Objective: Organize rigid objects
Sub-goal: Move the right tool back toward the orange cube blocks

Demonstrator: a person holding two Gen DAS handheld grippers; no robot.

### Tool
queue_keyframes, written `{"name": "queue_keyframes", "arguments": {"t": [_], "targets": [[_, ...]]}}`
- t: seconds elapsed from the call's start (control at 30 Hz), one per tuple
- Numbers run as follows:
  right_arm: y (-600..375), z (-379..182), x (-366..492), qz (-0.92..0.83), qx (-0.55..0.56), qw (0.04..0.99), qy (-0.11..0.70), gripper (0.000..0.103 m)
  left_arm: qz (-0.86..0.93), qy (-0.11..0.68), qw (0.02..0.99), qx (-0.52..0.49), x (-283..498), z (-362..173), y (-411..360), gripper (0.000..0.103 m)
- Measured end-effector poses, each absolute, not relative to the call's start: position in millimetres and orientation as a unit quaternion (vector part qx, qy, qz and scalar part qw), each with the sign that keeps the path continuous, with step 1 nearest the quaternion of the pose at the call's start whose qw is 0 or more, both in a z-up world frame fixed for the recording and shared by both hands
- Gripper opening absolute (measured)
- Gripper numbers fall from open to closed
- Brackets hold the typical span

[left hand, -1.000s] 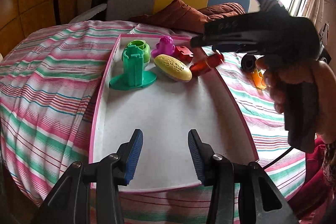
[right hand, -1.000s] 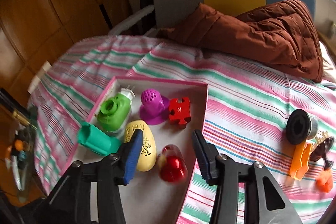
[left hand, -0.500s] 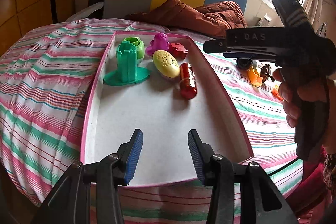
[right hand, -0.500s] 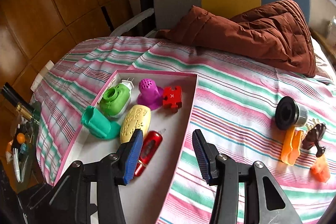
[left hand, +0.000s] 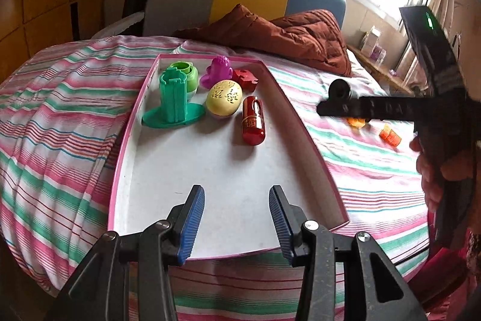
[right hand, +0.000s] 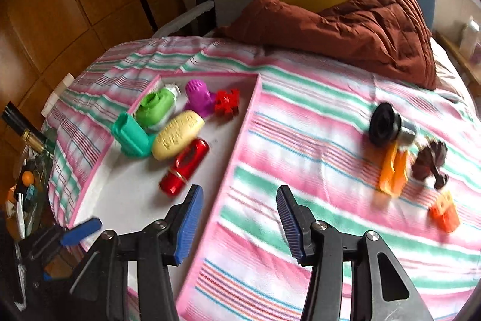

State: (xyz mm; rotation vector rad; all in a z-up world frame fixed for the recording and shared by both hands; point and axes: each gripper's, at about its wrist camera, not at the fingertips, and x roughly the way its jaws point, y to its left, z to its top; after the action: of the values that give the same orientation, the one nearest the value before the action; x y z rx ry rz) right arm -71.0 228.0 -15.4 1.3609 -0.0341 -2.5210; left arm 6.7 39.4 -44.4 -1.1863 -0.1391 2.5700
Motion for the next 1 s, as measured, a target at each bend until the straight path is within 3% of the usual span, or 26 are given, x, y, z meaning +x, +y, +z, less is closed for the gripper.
{"name": "queue_keyframes", "arguments": {"t": [0.83, 1.0], "targets": [[357.5, -41.8, -35.9, -0.854, 0.521, 0.010, 0.001, 0.052, 0.891, -0.008, 0.229, -0.392, 36.2, -30.5, 97.6, 0.045], [378.9, -40.2, -40.7, -0.851, 0.525, -0.002, 0.022, 0.059, 0.887, 0.006, 0.245, -0.392, 43.2, -28.4, 112.5, 0.045]]}}
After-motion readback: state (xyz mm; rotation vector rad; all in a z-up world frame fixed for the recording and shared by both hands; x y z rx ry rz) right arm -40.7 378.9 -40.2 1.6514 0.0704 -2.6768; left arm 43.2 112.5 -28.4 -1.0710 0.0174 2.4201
